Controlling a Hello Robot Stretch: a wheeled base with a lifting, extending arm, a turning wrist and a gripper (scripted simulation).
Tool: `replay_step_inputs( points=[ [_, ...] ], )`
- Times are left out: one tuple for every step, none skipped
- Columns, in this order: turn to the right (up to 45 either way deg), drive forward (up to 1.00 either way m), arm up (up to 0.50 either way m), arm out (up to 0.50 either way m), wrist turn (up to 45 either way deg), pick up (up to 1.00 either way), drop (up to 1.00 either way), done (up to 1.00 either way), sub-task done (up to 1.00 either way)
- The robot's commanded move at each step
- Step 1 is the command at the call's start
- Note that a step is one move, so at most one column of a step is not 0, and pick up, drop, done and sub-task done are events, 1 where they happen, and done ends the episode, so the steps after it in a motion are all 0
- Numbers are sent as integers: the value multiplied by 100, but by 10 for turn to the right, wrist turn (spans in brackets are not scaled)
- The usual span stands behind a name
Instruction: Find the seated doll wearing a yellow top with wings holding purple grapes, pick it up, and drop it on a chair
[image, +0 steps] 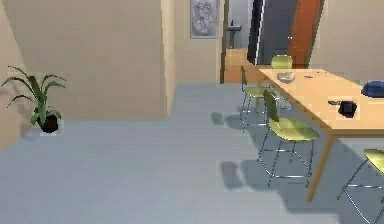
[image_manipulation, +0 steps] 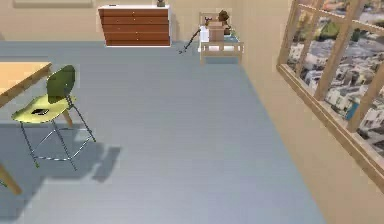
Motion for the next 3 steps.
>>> replay_step_inputs(
  points=[
    [450,0,0,0,0,0,0,0,0],
    [390,0,0,0,0,0,0,0,0],
    [0,100,0,0,0,0,0,0,0]
  ],
)
